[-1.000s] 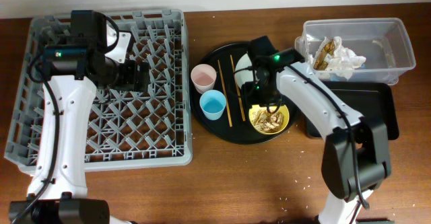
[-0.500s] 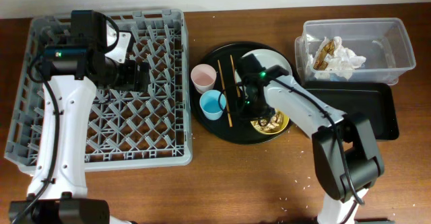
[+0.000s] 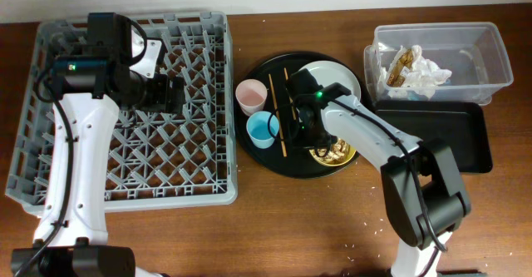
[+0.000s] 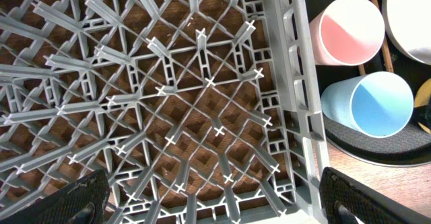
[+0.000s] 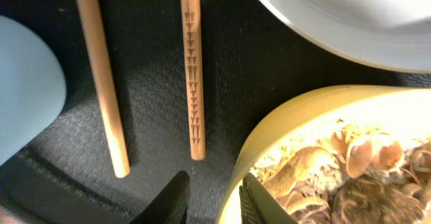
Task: Sort waste into correct bins and load items into the dishwasher rack
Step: 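Reach the right gripper down and grasp the yellow bowl rim, then lift the yellow bowl and tip its scraps onto the black tray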
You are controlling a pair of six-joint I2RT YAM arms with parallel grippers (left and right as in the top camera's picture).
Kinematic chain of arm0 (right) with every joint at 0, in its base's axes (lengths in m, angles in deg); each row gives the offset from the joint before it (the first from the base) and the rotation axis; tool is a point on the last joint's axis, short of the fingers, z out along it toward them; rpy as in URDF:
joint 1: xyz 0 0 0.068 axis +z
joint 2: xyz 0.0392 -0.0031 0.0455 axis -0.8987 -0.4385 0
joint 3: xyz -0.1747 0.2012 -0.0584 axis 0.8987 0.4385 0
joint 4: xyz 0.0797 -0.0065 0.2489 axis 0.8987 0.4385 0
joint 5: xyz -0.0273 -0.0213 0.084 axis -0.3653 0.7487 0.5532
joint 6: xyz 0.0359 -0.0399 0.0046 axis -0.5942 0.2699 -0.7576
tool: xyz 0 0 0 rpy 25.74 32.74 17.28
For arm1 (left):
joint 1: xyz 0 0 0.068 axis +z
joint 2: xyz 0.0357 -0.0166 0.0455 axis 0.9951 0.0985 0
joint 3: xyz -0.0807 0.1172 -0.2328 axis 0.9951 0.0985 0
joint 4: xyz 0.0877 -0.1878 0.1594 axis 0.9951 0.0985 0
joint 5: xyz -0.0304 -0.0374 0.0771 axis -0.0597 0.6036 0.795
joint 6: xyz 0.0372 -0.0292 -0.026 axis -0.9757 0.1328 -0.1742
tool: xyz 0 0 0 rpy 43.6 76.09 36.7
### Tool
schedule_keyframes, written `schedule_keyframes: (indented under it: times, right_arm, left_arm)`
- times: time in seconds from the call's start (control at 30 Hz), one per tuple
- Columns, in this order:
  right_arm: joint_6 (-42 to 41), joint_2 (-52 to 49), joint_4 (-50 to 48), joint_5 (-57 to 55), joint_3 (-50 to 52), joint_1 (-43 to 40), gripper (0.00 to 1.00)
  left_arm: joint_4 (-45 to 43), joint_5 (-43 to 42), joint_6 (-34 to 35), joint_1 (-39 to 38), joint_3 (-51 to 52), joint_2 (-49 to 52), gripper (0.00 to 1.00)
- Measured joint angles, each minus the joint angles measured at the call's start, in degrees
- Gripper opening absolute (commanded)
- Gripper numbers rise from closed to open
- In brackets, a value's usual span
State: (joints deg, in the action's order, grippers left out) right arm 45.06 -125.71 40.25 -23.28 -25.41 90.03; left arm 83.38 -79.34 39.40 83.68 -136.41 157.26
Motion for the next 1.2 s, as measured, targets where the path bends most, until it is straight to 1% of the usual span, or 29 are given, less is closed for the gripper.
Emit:
schedule_keyframes:
  times: [0.07,0.13,0.33,0.4,0.53,0.63,0.73,0.8,0.9,1.03,1.2]
  right_arm:
    - [-0.1,-0.6,0.0,0.0,0.0,0.0,0.16]
    - [-0.1,-1.0,0.1,-0.2,0.0,0.0,0.05]
    - [-0.4,-0.9,1.0,-1.8,0.0,0.0,0.04]
    - [-0.1,-0.9,3.6,-1.8,-1.0,0.0,0.04]
    - [0.5,-0.9,11.9,-1.3,-6.1,0.0,0.04]
    - [0.7,-0.7,18.4,-1.0,-13.2,-0.3,0.04]
    - [1.8,1.5,22.6,-0.1,-18.9,-1.4,0.04]
    - [2.7,2.8,24.2,1.5,-20.6,-2.5,0.04]
    - [4.7,7.0,26.2,5.3,-21.5,-5.9,0.04]
    - [8.9,12.7,30.1,11.3,-21.6,-14.1,0.04]
    - [18.0,15.0,31.1,19.7,-21.6,-23.7,0.04]
  left_arm:
    - [0.0,0.0,0.0,0.0,0.0,0.0,0.99]
    - [0.0,0.0,0.0,0.0,0.0,0.0,0.99]
    - [0.0,0.0,0.0,0.0,0.0,0.0,0.99]
    - [0.0,0.0,0.0,0.0,0.0,0.0,0.99]
    - [0.0,0.0,0.0,0.0,0.0,0.0,0.99]
    - [0.0,0.0,0.0,0.0,0.0,0.0,0.99]
    - [0.0,0.0,0.0,0.0,0.0,0.0,0.99]
    - [0.0,0.0,0.0,0.0,0.0,0.0,0.99]
    - [0.0,0.0,0.0,0.0,0.0,0.0,0.99]
    - [0.0,0.0,0.0,0.0,0.0,0.0,0.99]
    - [0.0,0.0,0.0,0.0,0.0,0.0,0.99]
